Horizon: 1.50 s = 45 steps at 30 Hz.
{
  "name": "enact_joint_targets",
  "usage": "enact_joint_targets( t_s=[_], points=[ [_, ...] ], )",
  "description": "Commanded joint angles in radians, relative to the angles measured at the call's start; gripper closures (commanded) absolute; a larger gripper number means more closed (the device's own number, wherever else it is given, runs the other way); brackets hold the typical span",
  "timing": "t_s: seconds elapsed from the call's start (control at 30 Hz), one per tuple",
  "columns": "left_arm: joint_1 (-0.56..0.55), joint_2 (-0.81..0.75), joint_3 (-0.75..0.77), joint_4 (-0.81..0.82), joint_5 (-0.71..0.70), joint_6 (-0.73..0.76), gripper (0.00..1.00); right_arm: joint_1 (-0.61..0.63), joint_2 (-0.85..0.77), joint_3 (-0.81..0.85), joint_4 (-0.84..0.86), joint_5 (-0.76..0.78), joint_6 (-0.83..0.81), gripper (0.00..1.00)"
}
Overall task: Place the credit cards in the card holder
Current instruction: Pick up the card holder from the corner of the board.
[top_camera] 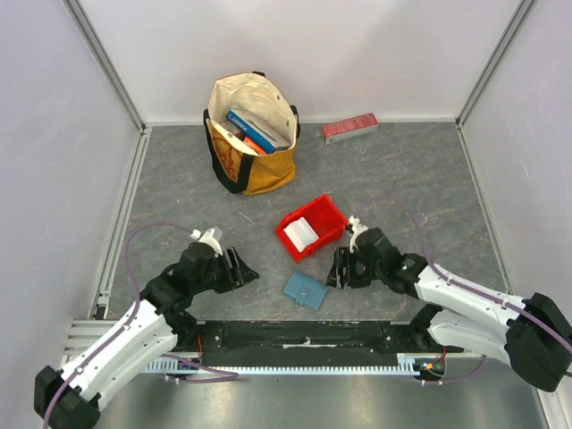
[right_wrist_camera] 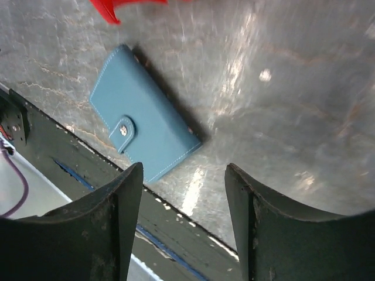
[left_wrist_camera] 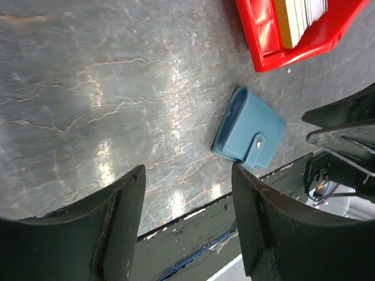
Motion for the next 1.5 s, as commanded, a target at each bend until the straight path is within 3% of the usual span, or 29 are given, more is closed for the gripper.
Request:
enact_joint_targets(
  t_s=[0.0, 0.2, 0.33, 0.63, 0.77, 0.97, 1.1, 1.17, 1.27, 1.4, 1.47],
  points=[
    [-0.065, 0.112, 0.0, 0.242, -0.009, 0.012, 0.34, 0.13, -0.055, -0.11, 0.157, 0.167, 0.353, 0.37],
    [-0.082, 0.345, -0.01, 0.487, 0.15, 0.139, 0.34, 0.278, -0.12, -0.216, 0.264, 0.309, 0.582, 0.39],
    [-0.088, 0.441, -0.036, 0.639, 0.238, 0.144, 0.34, 0.281, -0.056, -0.254, 0.45, 0.266, 0.612, 0.4],
    [-0.164, 0.695, -0.058, 0.94, 0.308, 0.116, 0.4, 0.286, 0.073, -0.233, 0.565, 0.301, 0.594, 0.47],
    [-0.232, 0.79, -0.067, 1.014, 0.301, 0.09, 0.51, 0.286, 0.077, -0.248, 0.611, 0.307, 0.588, 0.49],
    [-0.303, 0.831, -0.108, 1.067, 0.246, 0.017, 0.85, 0.284, 0.09, -0.231, 0.594, 0.306, 0.534, 0.49],
    [-0.382, 0.811, -0.17, 1.11, 0.157, -0.075, 0.98, 0.284, 0.107, -0.202, 0.556, 0.294, 0.468, 0.55],
    [-0.401, 0.8, -0.203, 1.126, 0.118, -0.132, 0.97, 0.284, 0.115, -0.182, 0.55, 0.28, 0.432, 0.57],
    [-0.427, 0.725, -0.24, 1.109, 0.074, -0.186, 0.74, 0.284, 0.124, -0.1, 0.405, 0.321, 0.35, 0.53],
    [-0.43, 0.555, -0.21, 0.867, -0.027, -0.145, 0.62, 0.286, 0.091, -0.032, 0.202, 0.393, 0.263, 0.49],
    [-0.432, 0.472, -0.17, 0.709, -0.092, -0.102, 0.45, 0.284, 0.061, -0.026, 0.121, 0.424, 0.267, 0.42]
  ],
)
